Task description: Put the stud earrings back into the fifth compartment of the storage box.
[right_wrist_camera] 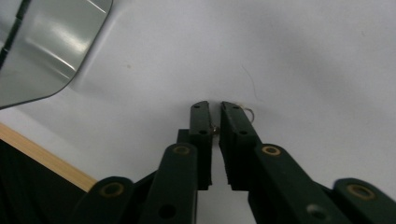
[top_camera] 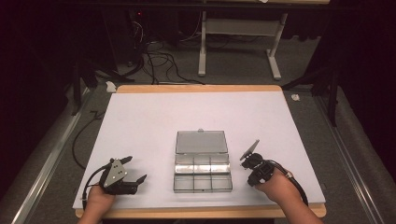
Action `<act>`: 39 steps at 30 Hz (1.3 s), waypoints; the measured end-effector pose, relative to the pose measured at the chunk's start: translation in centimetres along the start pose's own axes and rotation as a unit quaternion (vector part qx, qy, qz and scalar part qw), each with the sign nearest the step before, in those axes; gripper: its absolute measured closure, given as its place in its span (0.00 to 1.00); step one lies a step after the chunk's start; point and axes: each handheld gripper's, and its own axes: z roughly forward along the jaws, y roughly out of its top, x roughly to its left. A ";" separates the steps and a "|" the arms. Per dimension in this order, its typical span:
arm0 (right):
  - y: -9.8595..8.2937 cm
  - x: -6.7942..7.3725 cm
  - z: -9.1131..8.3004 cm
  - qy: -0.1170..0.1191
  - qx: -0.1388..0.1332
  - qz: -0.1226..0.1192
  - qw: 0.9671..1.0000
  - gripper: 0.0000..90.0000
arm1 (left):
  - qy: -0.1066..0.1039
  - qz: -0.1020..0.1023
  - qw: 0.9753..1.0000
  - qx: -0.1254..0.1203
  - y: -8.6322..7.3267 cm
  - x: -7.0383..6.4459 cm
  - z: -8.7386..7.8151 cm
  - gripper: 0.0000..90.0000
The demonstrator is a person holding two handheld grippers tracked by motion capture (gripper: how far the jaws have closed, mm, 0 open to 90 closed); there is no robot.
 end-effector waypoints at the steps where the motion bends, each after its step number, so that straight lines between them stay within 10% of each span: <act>1: 0.1 -0.1 -0.1 0.004 0.003 0.001 1.000 0.96 | 0.000 0.001 1.000 -0.003 0.0 -0.1 0.0 0.17; 39: 3.9 4.2 -5.6 0.009 -0.026 -0.052 0.998 0.96 | 0.001 0.002 1.000 -0.006 0.0 -0.1 -0.1 0.17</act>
